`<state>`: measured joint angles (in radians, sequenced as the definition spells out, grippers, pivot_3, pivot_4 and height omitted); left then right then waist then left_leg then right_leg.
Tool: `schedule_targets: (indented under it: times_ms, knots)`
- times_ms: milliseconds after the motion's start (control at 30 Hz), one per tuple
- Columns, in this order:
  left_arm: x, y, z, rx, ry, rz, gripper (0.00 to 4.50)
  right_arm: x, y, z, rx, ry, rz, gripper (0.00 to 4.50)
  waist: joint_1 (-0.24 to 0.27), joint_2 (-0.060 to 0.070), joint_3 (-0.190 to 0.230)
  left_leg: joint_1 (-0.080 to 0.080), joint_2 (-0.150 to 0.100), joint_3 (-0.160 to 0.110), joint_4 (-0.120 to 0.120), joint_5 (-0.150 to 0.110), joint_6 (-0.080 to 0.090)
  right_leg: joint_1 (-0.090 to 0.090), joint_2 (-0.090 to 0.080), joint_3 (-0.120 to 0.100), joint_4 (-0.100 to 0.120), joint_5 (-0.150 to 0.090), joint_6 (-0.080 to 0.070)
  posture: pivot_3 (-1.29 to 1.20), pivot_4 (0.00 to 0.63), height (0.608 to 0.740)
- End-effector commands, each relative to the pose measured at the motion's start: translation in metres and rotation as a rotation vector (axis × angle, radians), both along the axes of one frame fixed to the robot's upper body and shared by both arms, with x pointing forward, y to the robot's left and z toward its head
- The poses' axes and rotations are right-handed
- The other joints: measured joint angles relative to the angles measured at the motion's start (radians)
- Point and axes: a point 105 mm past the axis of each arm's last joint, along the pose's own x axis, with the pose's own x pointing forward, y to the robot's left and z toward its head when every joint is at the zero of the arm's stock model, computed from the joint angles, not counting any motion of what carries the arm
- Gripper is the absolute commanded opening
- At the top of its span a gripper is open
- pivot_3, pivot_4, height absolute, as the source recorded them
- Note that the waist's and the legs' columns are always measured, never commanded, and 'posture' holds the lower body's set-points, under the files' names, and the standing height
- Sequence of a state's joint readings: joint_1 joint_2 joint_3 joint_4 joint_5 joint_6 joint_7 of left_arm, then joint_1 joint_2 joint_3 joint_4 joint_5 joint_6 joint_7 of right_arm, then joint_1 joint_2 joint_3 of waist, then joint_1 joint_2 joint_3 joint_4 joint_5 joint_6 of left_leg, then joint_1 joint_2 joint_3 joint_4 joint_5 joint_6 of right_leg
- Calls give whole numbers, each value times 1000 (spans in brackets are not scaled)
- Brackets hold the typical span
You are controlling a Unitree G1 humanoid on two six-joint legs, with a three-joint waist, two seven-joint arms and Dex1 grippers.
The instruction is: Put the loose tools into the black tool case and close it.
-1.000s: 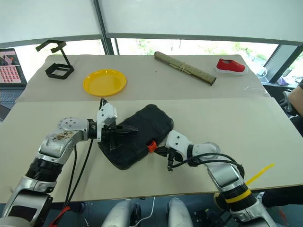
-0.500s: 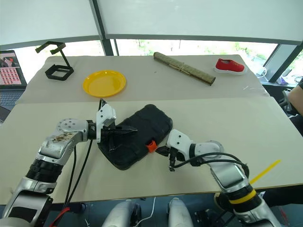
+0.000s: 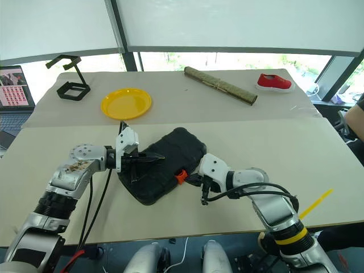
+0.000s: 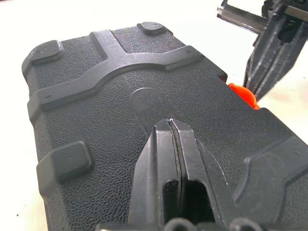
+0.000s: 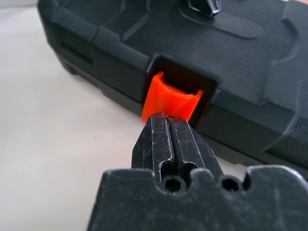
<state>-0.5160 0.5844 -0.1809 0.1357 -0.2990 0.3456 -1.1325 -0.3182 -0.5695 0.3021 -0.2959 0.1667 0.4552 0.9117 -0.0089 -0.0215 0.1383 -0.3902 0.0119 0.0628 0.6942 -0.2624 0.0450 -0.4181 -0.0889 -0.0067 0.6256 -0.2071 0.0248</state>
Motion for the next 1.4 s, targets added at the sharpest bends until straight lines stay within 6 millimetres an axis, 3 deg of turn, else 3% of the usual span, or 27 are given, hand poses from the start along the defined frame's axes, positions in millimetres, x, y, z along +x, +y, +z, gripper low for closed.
schedule_targets:
  times_ms: [33,433,900,1067,1167,1200,1400]
  knots:
    - [-7,10,-46,99,149,42,40,7,13,12,35,-66,17,0,-3,0,-1,1,0,0,0,0,0,1,0,0,0,0,-1,0,150,740]
    - [-10,8,-51,110,183,41,40,17,26,13,77,-94,11,0,-11,-1,-1,19,5,0,-8,0,-1,12,6,3,1,-9,-1,0,150,740]
    - [-15,8,-59,116,231,52,40,19,42,16,146,-76,24,0,-11,-1,-1,23,5,0,-13,0,-1,10,12,12,1,-9,-1,0,150,740]
    - [-12,16,-33,-38,94,82,40,7,27,19,145,-59,45,0,-12,0,-1,21,5,1,-15,0,-1,6,11,14,1,-9,-2,0,150,740]
    - [-22,34,-3,-167,-43,85,709,-7,4,24,193,-1,42,770,-13,0,-1,14,5,2,-16,0,-1,-2,11,16,2,-6,-8,0,150,740]
    - [-25,41,3,-178,-80,96,1126,-11,-3,24,189,-1,40,1154,-12,0,-1,11,5,2,-16,0,-1,-6,11,18,2,-5,-10,0,150,740]
    - [-49,104,1,-78,-176,274,3483,-18,-54,25,141,-122,-4,3312,-9,-1,0,8,5,3,-17,-5,-8,-8,11,17,-2,-5,-9,0,150,740]
